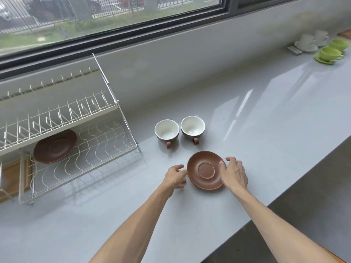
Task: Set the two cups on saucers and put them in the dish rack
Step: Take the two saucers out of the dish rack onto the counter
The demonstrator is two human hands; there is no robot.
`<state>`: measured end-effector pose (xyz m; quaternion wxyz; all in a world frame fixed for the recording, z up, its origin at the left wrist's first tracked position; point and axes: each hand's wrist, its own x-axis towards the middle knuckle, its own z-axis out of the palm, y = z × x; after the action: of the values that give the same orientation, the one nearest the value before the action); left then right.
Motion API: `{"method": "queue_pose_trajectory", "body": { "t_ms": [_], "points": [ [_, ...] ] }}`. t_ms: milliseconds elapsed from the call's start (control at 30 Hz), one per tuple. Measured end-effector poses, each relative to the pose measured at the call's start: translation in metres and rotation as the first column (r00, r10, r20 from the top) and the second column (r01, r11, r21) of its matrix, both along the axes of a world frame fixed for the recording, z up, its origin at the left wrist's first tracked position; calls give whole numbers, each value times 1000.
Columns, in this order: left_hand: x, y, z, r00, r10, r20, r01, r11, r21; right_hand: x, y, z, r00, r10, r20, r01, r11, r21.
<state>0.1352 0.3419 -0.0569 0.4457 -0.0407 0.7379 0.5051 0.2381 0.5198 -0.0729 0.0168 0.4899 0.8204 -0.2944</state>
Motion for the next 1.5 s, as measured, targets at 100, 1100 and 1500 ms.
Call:
{"method": "queue_pose_trajectory", "body": {
  "t_ms": [100, 1100, 1500],
  "points": [
    [-9, -20, 5, 999, -2, -44, 1, 1000, -28, -16, -15, 12, 989, 140, -57, -130, 979, 156],
    [-179, -366, 60, 694, 647, -316, -674, 738, 30, -270, -346, 83, 691, 685, -231, -717, 689, -105],
    [-243, -362, 34, 660, 695, -287, -737, 672, -68, -352, -368, 50, 846, 460, -270, -532, 701, -474]
  ]
}}
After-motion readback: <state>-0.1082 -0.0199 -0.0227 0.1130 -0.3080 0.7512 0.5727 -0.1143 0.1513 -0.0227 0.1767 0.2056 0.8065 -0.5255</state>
